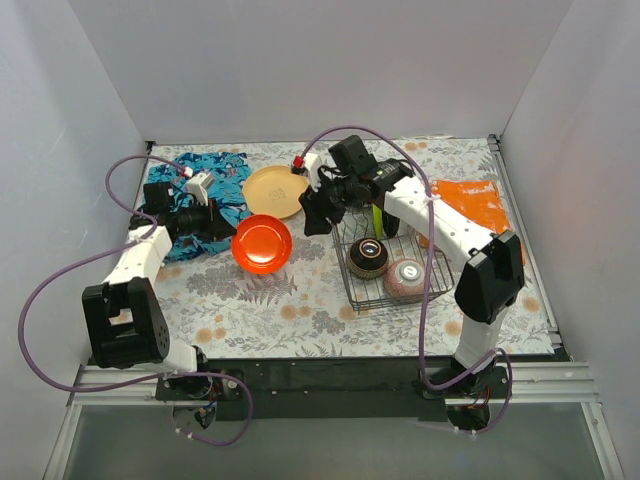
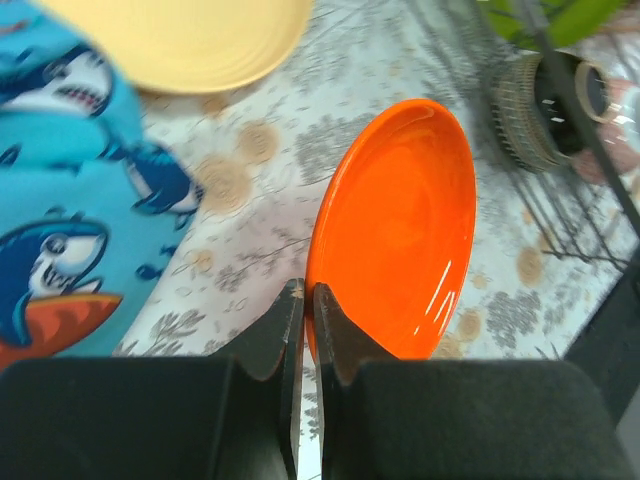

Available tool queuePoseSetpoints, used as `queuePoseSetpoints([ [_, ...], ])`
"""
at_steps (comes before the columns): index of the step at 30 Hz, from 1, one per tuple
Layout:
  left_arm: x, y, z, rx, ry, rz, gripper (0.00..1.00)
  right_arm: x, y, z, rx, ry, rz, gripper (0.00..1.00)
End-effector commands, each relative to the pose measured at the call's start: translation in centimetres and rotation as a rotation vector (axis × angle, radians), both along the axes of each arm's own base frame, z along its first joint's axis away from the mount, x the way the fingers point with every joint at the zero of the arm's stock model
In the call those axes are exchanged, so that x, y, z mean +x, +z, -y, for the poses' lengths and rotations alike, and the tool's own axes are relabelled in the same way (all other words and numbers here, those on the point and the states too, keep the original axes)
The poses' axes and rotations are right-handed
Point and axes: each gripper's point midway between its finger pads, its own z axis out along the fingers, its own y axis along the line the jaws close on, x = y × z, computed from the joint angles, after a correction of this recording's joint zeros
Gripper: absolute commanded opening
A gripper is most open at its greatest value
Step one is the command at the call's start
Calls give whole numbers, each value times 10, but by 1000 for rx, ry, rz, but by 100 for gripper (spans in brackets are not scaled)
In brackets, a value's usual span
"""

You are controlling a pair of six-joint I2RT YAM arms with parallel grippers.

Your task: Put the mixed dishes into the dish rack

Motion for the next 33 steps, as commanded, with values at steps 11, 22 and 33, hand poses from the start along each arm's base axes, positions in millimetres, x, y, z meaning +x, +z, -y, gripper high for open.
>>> queuePoseSetpoints([
  [11,-32,101,41,-188,-362,247,0,27,21,-42,139,67,-42,59],
  [22,-28,102,44,-231,-340,239,0,2,16,-59,225,153,-263,37],
  [33,7,87,27,-188,-107,183,32,29,26,-53,177,-51,-202,1],
])
